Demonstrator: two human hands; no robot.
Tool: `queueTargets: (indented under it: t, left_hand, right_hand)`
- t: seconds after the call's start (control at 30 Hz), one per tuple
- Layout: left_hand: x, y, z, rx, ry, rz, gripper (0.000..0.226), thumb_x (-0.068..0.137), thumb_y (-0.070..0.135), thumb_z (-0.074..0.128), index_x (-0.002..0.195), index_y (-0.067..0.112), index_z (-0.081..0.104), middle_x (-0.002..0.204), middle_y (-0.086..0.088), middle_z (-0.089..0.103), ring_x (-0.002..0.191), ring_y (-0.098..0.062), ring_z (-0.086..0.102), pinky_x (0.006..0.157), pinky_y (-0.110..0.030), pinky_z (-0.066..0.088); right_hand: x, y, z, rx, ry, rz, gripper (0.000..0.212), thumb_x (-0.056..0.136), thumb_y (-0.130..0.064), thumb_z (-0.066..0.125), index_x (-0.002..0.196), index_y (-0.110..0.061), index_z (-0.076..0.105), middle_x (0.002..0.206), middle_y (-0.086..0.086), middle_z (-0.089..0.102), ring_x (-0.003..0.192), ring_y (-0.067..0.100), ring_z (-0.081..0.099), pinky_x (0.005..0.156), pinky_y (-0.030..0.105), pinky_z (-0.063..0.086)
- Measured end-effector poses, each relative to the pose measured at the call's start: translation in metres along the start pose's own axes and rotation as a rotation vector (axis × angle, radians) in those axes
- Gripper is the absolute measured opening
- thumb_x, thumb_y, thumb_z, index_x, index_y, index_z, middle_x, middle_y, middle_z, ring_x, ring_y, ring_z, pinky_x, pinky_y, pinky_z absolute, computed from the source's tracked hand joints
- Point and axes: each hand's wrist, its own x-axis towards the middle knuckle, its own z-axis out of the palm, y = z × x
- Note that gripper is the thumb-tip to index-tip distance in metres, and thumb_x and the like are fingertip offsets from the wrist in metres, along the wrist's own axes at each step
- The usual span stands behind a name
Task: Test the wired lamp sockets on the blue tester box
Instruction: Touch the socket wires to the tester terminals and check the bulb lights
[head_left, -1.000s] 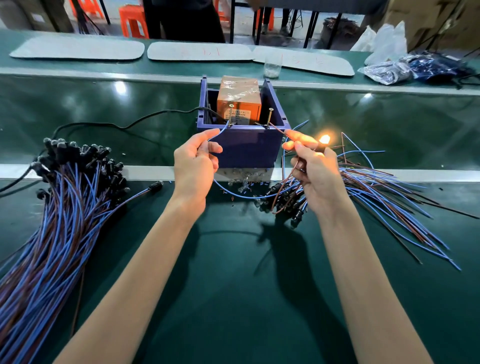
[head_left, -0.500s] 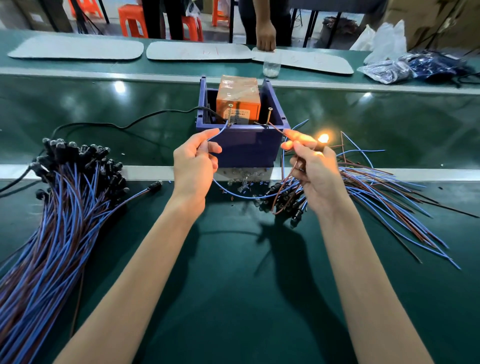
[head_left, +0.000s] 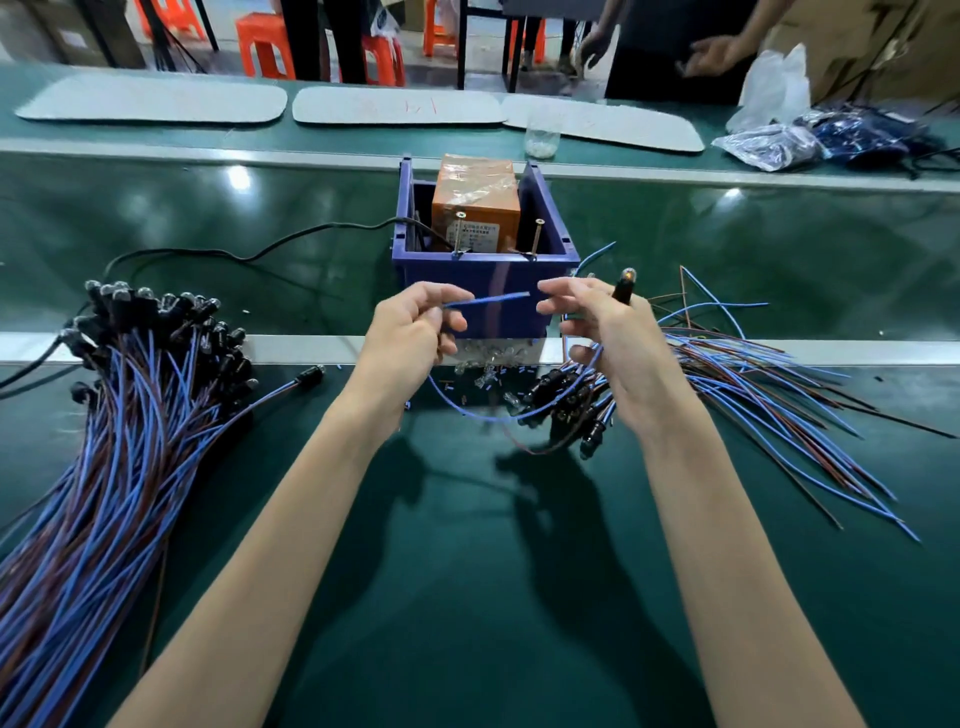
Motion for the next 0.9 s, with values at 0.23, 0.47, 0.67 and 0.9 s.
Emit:
queueTargets:
  t: [0.23, 0.47, 0.67, 0.9]
  left_hand:
    - [0.005, -0.003, -0.009, 0.314, -0.126, -0.019, 0.044, 0.08, -0.014, 0.033, 0.06, 0.016, 0.059, 0.065, 0.003, 0.061, 0.059, -0.003, 0.055, 0.056, -0.007, 0.042]
    - [0.022, -0.022, -0.061, 0.998, 0.108, -0.102, 0.021, 0.087, 0.014, 0.047, 0.088, 0.026, 0.065, 0.106, -0.008, 0.068, 0.1, -0.031, 0.059, 0.084, -0.035, 0.048]
    - [0.02, -0.025, -0.075, 1.22, 0.131, -0.166, 0.028, 0.081, 0.026, 0.067, 0.108, 0.024, 0.061, 0.12, -0.003, 0.061, 0.112, -0.029, 0.055, 0.079, -0.032, 0.038]
    - [0.019, -0.032, -0.072, 1.31, 0.071, -0.209, 0.029, 0.081, 0.023, 0.068, 0.109, 0.025, 0.059, 0.118, -0.003, 0.062, 0.112, -0.027, 0.055, 0.077, -0.031, 0.038]
  right_hand:
    - [-0.002, -0.006, -0.005, -0.153, 0.127, -0.01, 0.063, 0.095, -0.064, 0.034, 0.077, -0.015, 0.07, 0.056, -0.002, 0.064, 0.054, 0.011, 0.052, 0.054, 0.022, 0.04]
    - [-0.003, -0.013, -0.005, 0.095, 0.434, -0.304, 0.043, 0.101, -0.035, 0.047, 0.067, -0.014, 0.065, 0.071, 0.0, 0.067, 0.07, 0.018, 0.069, 0.073, 0.03, 0.056]
    - [-0.007, -0.014, -0.003, -0.325, 0.762, -0.854, 0.017, 0.095, -0.006, 0.052, 0.094, 0.006, 0.064, 0.115, 0.023, 0.045, 0.108, 0.018, 0.05, 0.099, 0.02, 0.039]
    - [-0.008, -0.008, 0.002, -0.531, 0.718, -1.012, 0.014, 0.092, 0.005, 0.051, 0.097, 0.005, 0.064, 0.122, 0.032, 0.042, 0.121, 0.023, 0.04, 0.104, 0.015, 0.031]
